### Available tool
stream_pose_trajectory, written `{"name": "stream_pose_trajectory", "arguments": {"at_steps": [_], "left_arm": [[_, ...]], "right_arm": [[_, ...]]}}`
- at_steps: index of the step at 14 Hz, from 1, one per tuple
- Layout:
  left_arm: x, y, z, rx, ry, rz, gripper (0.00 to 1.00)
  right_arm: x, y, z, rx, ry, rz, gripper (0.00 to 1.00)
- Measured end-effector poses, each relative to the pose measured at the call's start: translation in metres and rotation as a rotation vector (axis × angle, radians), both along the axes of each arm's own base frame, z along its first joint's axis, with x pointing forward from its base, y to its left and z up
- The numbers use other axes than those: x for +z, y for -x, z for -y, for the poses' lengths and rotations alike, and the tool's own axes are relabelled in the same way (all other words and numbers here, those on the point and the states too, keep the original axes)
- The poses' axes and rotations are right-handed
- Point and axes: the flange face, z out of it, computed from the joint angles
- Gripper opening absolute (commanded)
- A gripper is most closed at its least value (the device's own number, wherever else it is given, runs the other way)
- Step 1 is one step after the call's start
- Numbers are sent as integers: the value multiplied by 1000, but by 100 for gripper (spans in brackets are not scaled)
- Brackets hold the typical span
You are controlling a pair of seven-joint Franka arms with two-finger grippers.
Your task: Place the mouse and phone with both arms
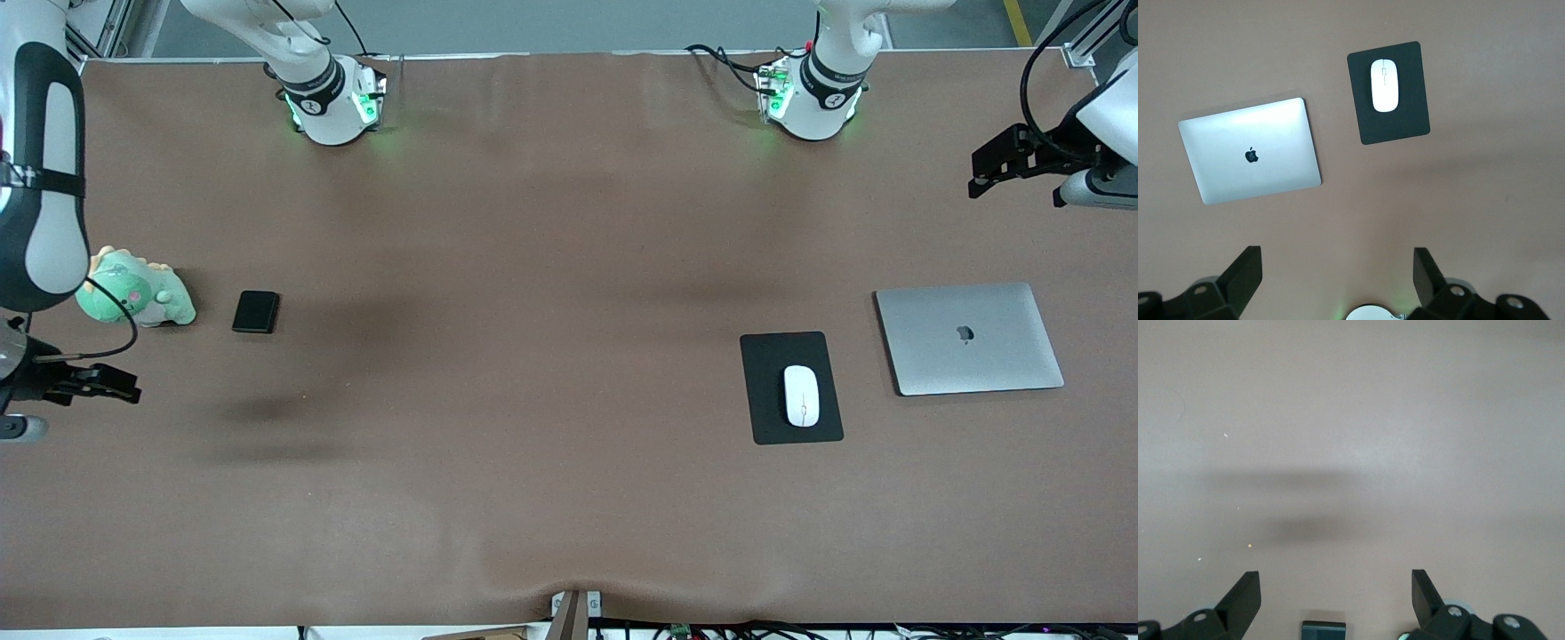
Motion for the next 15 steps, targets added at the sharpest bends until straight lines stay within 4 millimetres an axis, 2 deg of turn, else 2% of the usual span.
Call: {"name": "stream_pose_trajectory", "arguments": {"at_steps": [3, 7, 10, 15], "left_arm": [[0, 0, 0, 0, 0, -1, 100], [-1, -1, 0, 1, 0, -1, 100], [-1, -1, 0, 1, 0, -1, 100], [-1, -1, -1, 2, 0, -1, 100]], "right_arm": [[37, 7, -1, 1, -11, -9, 100], [95, 50, -2, 1, -63, -110, 100], [143, 81, -12, 19, -90, -119, 100], [179, 113, -22, 38, -118, -169, 100]]}}
